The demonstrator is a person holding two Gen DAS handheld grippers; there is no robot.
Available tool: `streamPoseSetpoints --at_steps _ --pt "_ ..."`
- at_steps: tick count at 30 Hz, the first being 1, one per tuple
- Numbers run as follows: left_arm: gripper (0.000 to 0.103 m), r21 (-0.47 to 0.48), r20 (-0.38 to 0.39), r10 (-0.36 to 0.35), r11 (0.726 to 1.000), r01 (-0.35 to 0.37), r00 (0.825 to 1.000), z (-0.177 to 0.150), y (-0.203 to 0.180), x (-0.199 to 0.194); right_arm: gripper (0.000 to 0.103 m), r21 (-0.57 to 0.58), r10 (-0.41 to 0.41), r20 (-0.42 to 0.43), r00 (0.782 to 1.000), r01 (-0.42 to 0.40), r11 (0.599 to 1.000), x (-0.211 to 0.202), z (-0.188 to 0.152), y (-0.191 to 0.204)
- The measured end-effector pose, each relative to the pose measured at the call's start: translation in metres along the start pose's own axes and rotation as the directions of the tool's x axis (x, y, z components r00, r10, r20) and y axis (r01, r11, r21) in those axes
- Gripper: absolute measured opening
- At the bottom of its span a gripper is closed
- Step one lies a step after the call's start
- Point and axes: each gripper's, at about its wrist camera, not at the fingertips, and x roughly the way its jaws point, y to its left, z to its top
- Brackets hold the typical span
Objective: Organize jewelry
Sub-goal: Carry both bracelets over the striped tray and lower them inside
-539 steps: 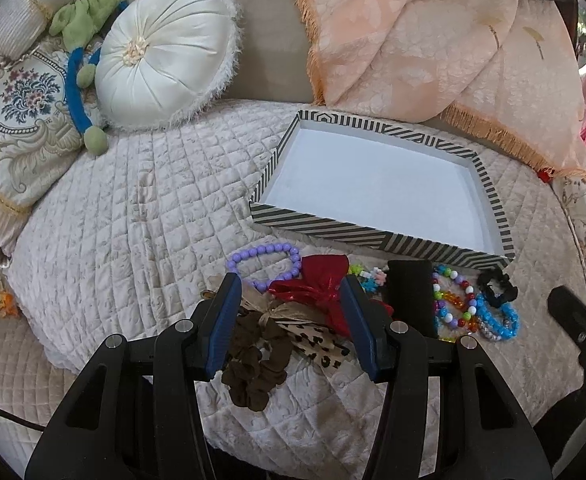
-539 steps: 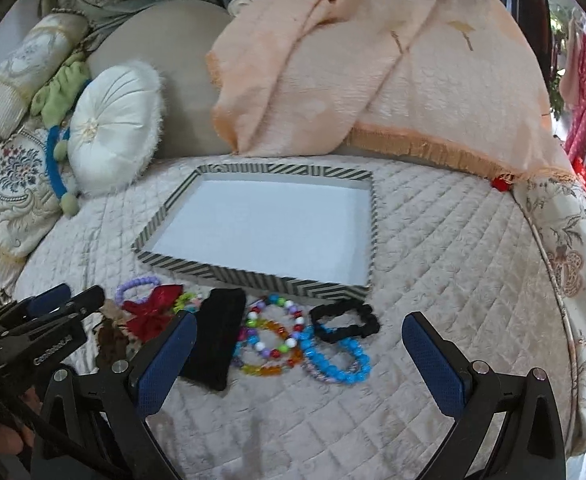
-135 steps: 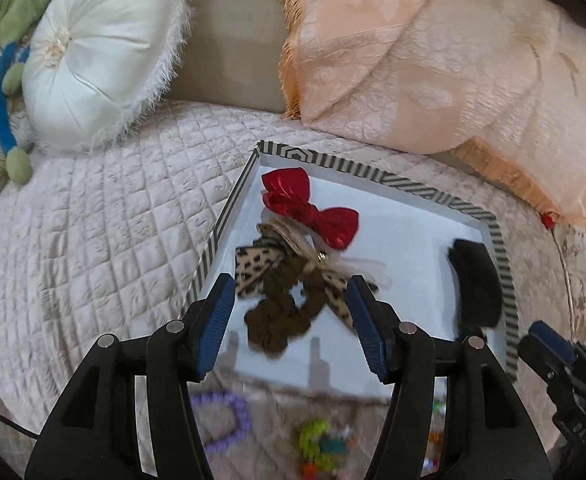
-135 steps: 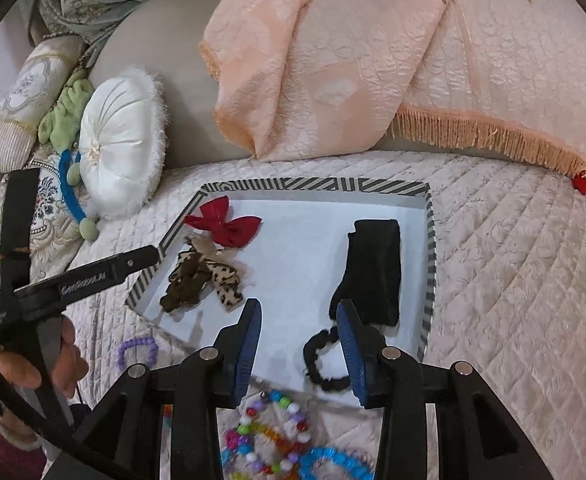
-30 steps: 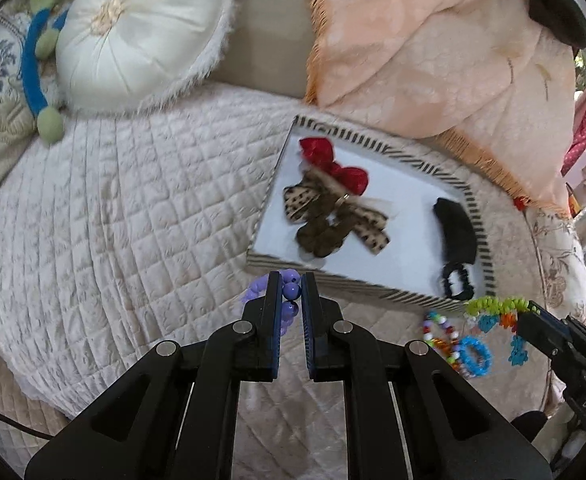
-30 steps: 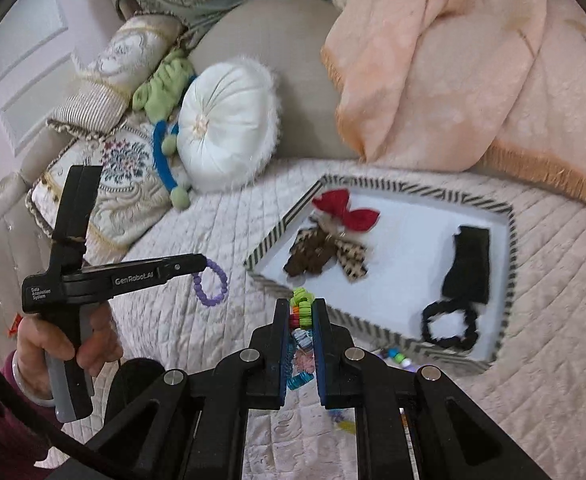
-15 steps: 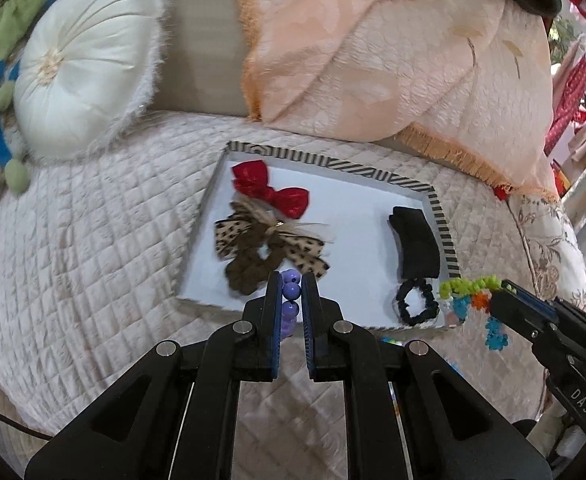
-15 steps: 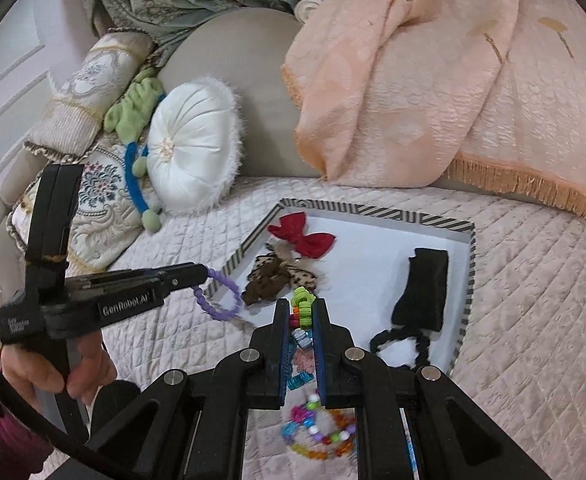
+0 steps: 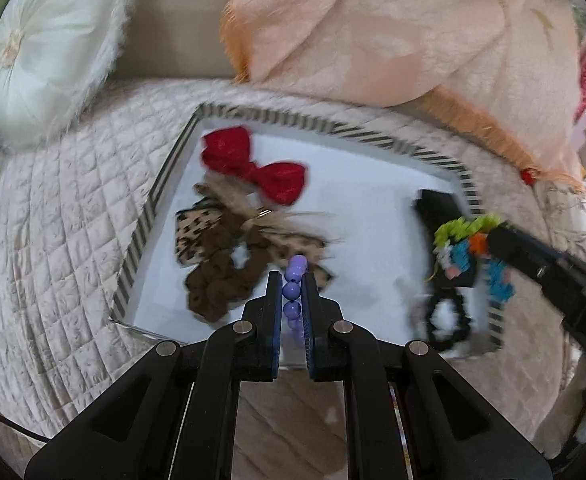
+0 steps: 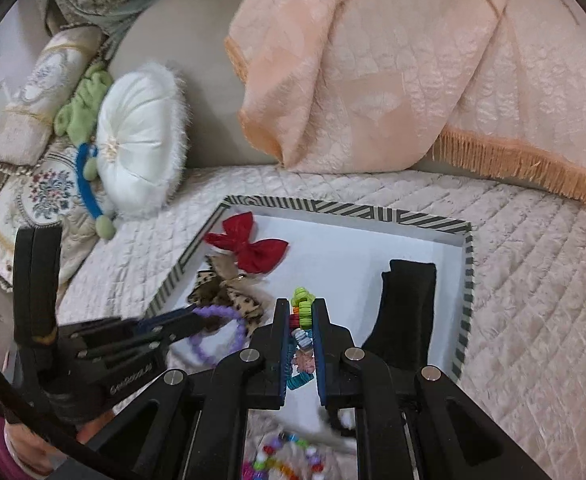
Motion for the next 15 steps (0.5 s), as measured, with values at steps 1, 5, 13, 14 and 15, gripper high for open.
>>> streamPoseSetpoints --at_steps 1,5,13,14,15 --pt "0.008 -0.013 -0.013 0.013 1.000 -0.013 1.000 -0.002 0.008 0.007 0.010 0.007 -0.003 -0.007 1.000 0.003 1.000 0.009 0.003 -0.002" --pt "0.008 -0.040 -0.039 0.034 0.999 -0.036 0.999 -0.009 0.028 0.020 0.010 0.023 -0.007 -0.036 0.999 0.007 1.000 0.041 0.014 -0.001" --pt "0.008 -0.035 -0.039 0.038 0.999 -0.040 0.998 -0.012 0.033 0.026 0.010 0.028 0.002 -0.124 0.992 0.001 1.000 0.099 0.021 0.008" --pt "0.008 -0.032 -0.037 0.038 0.999 -0.039 0.999 -0.012 0.032 0.026 0.010 0.038 0.014 -0.140 0.990 -0.009 0.999 0.104 0.021 0.006" --pt "0.008 -0.029 -0.034 0.036 0.999 -0.037 0.999 -0.012 0.031 0.025 0.010 0.047 0.021 -0.155 0.988 -0.013 0.999 0.106 0.020 0.004"
